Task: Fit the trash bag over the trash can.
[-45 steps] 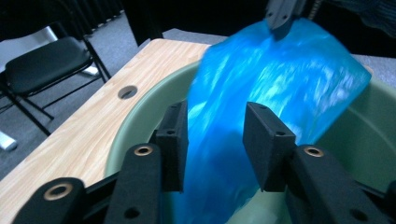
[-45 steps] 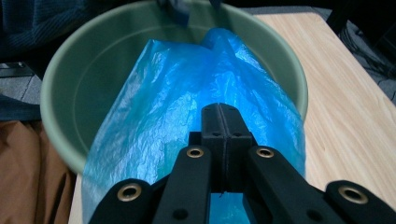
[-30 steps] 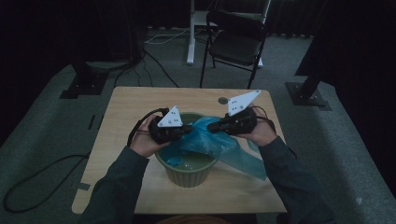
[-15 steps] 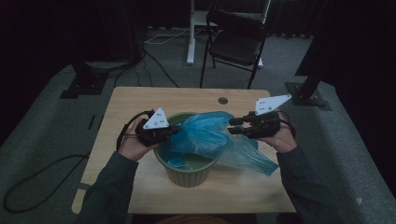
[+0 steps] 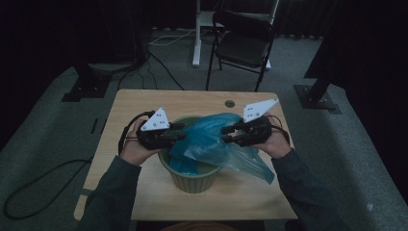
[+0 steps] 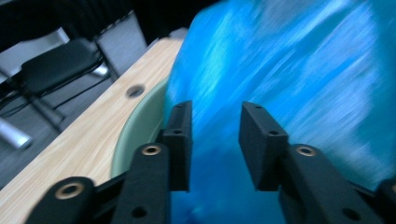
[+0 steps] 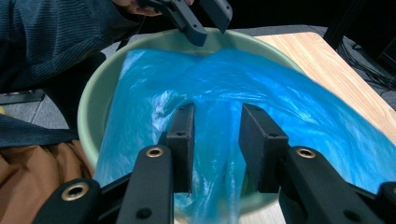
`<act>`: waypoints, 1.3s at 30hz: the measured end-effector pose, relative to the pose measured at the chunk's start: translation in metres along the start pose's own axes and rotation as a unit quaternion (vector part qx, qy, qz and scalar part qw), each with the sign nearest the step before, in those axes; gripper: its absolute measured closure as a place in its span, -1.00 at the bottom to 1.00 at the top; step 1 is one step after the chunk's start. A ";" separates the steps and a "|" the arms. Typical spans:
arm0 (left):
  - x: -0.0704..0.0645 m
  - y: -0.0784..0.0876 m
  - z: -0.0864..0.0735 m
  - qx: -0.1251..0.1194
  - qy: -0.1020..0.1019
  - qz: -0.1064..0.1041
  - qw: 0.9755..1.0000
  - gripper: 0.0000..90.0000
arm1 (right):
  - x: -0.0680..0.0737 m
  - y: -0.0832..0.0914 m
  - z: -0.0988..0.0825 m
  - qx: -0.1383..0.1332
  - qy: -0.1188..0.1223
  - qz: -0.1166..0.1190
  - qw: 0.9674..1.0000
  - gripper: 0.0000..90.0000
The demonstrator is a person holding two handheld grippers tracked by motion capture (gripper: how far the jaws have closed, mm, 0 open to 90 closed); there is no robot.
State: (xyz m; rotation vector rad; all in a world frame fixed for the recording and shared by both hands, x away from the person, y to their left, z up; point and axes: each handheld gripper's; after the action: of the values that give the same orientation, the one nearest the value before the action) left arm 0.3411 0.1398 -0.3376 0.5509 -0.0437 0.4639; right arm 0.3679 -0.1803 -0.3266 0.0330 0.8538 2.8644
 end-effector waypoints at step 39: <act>-0.032 -0.026 0.020 0.006 -0.042 -0.050 0.998 0.14 | 0.012 -0.028 0.016 0.019 0.018 -0.014 1.000 0.71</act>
State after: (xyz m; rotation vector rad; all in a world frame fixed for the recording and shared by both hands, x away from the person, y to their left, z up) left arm 0.3259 0.0968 -0.3391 0.5813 -0.0923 0.3433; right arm 0.3606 -0.1471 -0.3290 -0.0252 0.9092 2.8305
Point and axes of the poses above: each handheld gripper's, and its own axes: y roughly backward along the jaws, z roughly out of its top, x roughly to its left, and after that the axes turned 1 degree about y, right-handed
